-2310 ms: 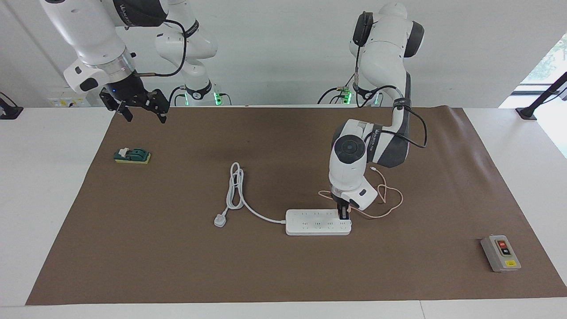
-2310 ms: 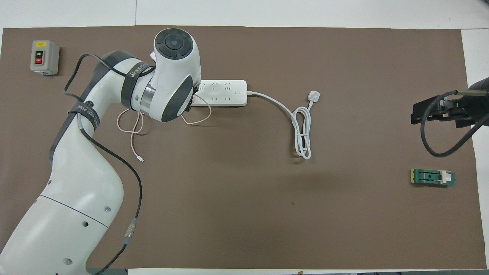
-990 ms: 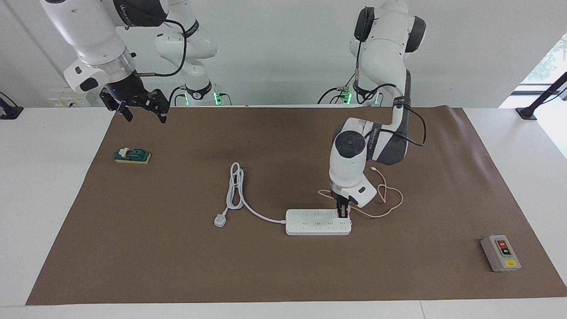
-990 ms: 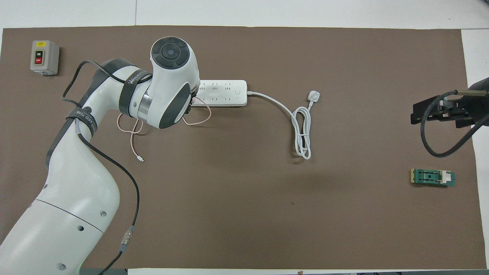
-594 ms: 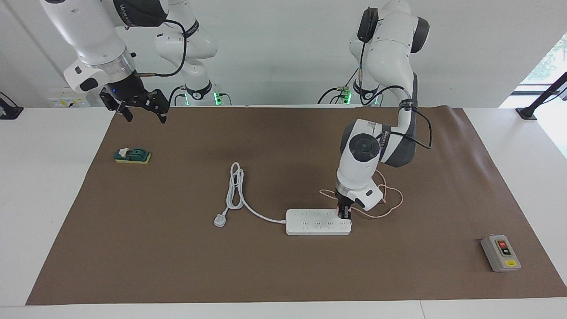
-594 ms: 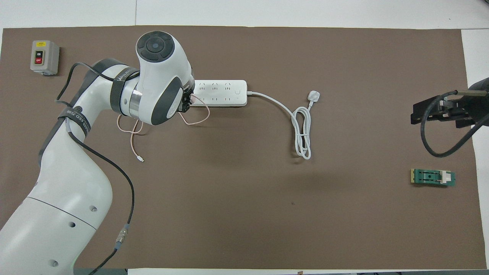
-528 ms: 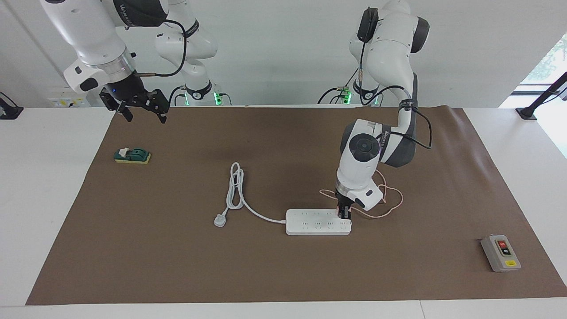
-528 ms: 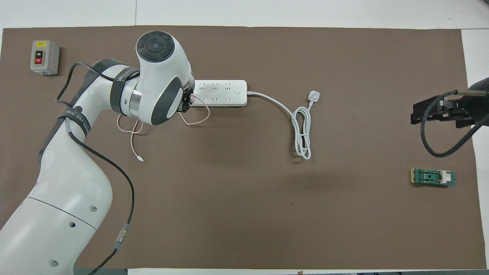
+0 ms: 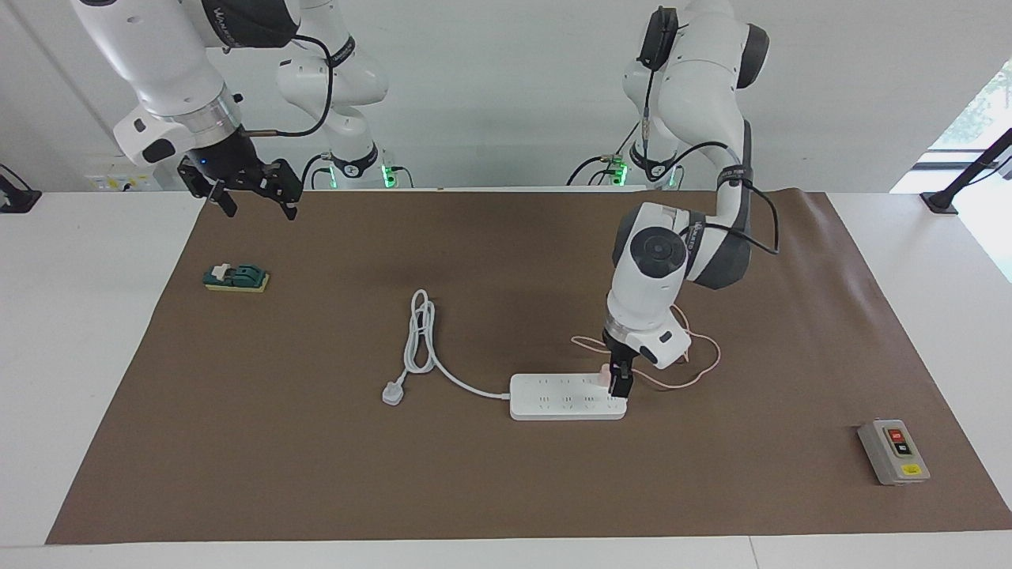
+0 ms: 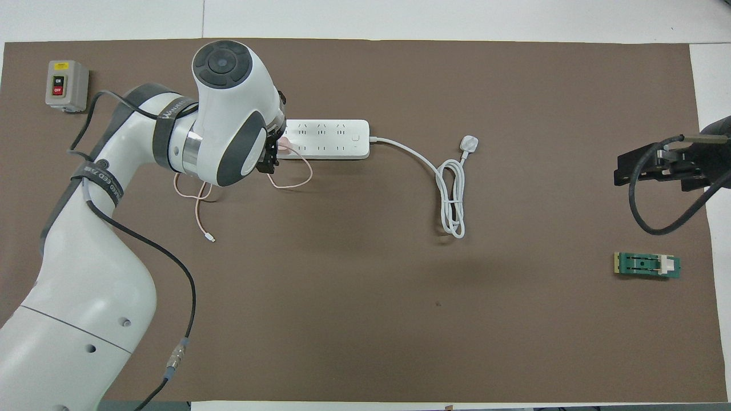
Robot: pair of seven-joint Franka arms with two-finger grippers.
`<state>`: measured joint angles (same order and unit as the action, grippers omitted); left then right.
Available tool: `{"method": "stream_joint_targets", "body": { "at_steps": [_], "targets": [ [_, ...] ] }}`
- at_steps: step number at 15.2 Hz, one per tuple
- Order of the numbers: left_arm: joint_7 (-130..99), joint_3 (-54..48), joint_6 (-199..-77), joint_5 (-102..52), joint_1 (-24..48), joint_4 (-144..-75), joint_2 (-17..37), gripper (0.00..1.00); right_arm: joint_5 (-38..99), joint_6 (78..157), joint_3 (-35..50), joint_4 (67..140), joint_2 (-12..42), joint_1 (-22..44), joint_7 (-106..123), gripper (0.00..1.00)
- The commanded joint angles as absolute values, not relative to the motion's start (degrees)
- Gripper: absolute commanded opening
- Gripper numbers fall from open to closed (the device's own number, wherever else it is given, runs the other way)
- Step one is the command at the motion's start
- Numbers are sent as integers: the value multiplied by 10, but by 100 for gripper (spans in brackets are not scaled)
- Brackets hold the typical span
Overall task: Plug charger into power strip
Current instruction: 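Open the left gripper and lift it off the charger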
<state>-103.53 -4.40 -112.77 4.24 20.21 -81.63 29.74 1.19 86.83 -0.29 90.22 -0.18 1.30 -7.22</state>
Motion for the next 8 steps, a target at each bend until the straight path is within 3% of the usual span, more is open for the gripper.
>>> {"method": "stream_joint_targets", "body": {
  "at_steps": [1,8],
  "targets": [
    [-1019,-47,-1093,34,184,-837,237,100,4,868,5,912,-11,2,-62,100],
    [-840,-47,-1018,34,127,-843,155,100,5,868,5,912,-11,2,-62,100]
  ]
}}
